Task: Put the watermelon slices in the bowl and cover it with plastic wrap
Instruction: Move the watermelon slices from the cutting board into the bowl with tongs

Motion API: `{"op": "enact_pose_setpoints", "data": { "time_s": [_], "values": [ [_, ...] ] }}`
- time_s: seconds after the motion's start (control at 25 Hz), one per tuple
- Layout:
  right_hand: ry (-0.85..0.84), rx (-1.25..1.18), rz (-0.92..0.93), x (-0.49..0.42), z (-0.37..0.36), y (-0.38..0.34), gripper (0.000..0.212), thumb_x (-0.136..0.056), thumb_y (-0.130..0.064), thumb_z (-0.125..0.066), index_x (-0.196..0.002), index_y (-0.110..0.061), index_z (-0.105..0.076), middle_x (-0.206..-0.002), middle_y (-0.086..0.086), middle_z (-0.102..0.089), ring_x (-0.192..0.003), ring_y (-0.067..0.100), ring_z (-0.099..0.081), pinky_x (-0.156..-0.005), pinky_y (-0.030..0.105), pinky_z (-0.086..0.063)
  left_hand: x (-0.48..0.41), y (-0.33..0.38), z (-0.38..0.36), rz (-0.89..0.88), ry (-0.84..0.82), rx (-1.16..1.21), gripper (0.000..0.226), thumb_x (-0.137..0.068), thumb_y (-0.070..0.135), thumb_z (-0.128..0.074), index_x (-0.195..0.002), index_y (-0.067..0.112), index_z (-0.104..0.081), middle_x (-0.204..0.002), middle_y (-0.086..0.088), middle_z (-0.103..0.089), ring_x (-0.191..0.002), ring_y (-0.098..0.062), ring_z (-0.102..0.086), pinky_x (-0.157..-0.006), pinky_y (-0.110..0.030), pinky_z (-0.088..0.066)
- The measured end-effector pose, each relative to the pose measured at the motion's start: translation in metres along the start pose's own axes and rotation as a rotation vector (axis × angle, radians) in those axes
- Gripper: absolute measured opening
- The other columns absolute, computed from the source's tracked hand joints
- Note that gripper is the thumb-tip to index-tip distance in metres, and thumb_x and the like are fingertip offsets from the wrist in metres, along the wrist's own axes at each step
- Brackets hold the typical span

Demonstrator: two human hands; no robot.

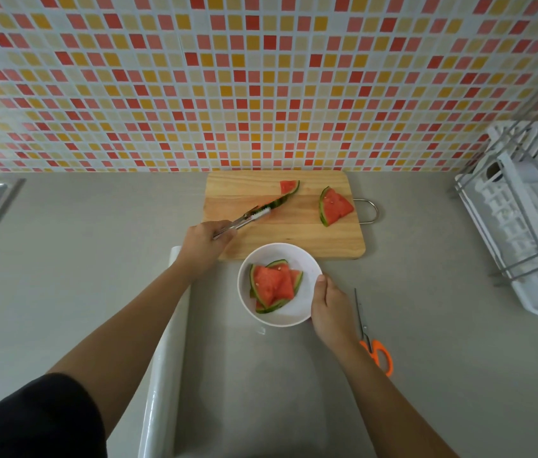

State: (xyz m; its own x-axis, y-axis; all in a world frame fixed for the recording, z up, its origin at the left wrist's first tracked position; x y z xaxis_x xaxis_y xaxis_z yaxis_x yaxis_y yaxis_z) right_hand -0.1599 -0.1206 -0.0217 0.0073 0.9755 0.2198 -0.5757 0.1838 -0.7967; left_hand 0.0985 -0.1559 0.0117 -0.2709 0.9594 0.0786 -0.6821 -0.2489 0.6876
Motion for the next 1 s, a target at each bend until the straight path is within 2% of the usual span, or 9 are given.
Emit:
{"op": "enact_pose_setpoints", "data": {
  "time_s": [0.12,0.2,0.4,0.56,0.68,0.76,0.84,0.92,1.0],
  "values": [
    [-0.001,0.013,0.001,0.000,0.000,0.000,0.031,-0.099,-0.029,-0.028,-0.078,-0.019,-0.048,-0.072,0.001,-0.055,-0.068,0.022,-0.051,-0.061,0.029,-0.030,0.001,-0.006,0.004,0.150,0.005,0.196,0.016,-0.093,0.026,-0.059,-0.089,0.021,-0.073,-0.066,0.008,-0.060,-0.062,-0.013,-0.049,-0.057,-0.022,-0.036],
    [0.003,0.016,0.003,0.000,0.000,-0.001,0.031,-0.099,-0.028,-0.028,-0.077,-0.018,-0.048,-0.071,0.001,-0.054,-0.068,0.023,-0.051,-0.061,0.029,-0.030,-0.001,-0.007,0.005,0.145,0.014,0.172,0.017,-0.093,0.027,-0.059,-0.090,0.019,-0.074,-0.064,0.009,-0.057,-0.058,-0.011,-0.046,-0.055,-0.021,-0.035],
    [0.010,0.028,0.004,0.000,0.001,-0.001,0.031,-0.099,-0.027,-0.029,-0.077,-0.016,-0.048,-0.068,0.000,-0.053,-0.065,0.021,-0.049,-0.059,0.030,-0.028,-0.005,-0.008,0.003,0.136,0.005,0.158,0.019,-0.093,0.030,-0.059,-0.100,0.021,-0.074,-0.083,-0.006,-0.065,-0.077,-0.022,-0.055,-0.069,-0.028,-0.041],
    [0.004,0.015,0.006,0.000,0.000,0.000,0.032,-0.099,-0.028,-0.029,-0.077,-0.018,-0.050,-0.064,-0.008,-0.052,-0.061,0.010,-0.050,-0.052,0.030,-0.032,-0.021,-0.006,0.014,0.072,0.062,-0.022,0.027,-0.093,0.029,-0.058,-0.114,0.018,-0.071,-0.094,-0.011,-0.070,-0.092,-0.031,-0.062,-0.076,-0.029,-0.041],
    [0.007,0.009,0.008,-0.001,-0.001,0.002,0.032,-0.098,-0.029,-0.029,-0.078,-0.018,-0.051,-0.065,-0.007,-0.052,-0.062,0.008,-0.051,-0.056,0.030,-0.031,-0.037,-0.019,0.031,0.209,0.005,-0.076,0.030,-0.093,0.032,-0.058,-0.114,0.016,-0.072,-0.107,-0.011,-0.070,-0.104,-0.031,-0.059,-0.089,-0.033,-0.042],
    [0.013,0.013,0.007,-0.002,-0.002,0.003,0.032,-0.098,-0.029,-0.029,-0.076,-0.018,-0.050,-0.064,-0.007,-0.052,-0.062,0.010,-0.051,-0.055,0.030,-0.032,-0.043,-0.024,0.032,0.313,-0.088,-0.012,0.028,-0.091,0.032,-0.061,-0.103,0.011,-0.075,-0.102,-0.008,-0.069,-0.098,-0.027,-0.058,-0.094,-0.038,-0.043],
    [0.019,0.014,0.005,-0.002,-0.001,0.004,0.032,-0.098,-0.030,-0.030,-0.075,-0.019,-0.050,-0.064,-0.008,-0.052,-0.061,0.007,-0.051,-0.051,0.027,-0.033,-0.043,-0.019,0.025,0.365,-0.167,0.099,0.026,-0.089,0.030,-0.063,-0.091,0.006,-0.074,-0.082,-0.006,-0.065,-0.074,-0.021,-0.052,-0.075,-0.036,-0.050],
    [0.013,0.013,0.011,-0.002,-0.001,0.004,0.032,-0.098,-0.030,-0.029,-0.075,-0.021,-0.049,-0.063,-0.008,-0.052,-0.061,0.004,-0.051,-0.050,0.019,-0.033,-0.038,-0.012,0.016,0.411,-0.227,0.242,0.025,-0.088,0.025,-0.064,-0.084,0.001,-0.069,-0.056,0.000,-0.050,-0.049,-0.014,-0.038,-0.045,-0.023,-0.036],
    [0.006,0.011,0.014,-0.001,-0.002,0.004,0.032,-0.098,-0.031,-0.029,-0.077,-0.021,-0.050,-0.064,-0.010,-0.052,-0.062,0.002,-0.051,-0.050,0.016,-0.033,-0.037,-0.008,0.007,0.403,-0.284,0.347,0.021,-0.090,0.019,-0.060,-0.081,0.001,-0.061,-0.041,0.008,-0.042,-0.036,-0.007,-0.029,-0.036,-0.017,-0.024]
  ]
}}
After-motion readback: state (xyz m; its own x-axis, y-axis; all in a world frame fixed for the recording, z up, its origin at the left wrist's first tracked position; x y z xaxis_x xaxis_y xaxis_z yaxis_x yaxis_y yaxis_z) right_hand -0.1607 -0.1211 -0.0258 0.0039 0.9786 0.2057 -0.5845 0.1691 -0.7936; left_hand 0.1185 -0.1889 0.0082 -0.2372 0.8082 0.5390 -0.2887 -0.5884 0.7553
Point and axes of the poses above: each hand's wrist, its own x-axis away from the middle knuckle, its own z-axis out of the back of the hand, y = z × x, the point moved 4 cm from there along -x, towards the middle knuckle
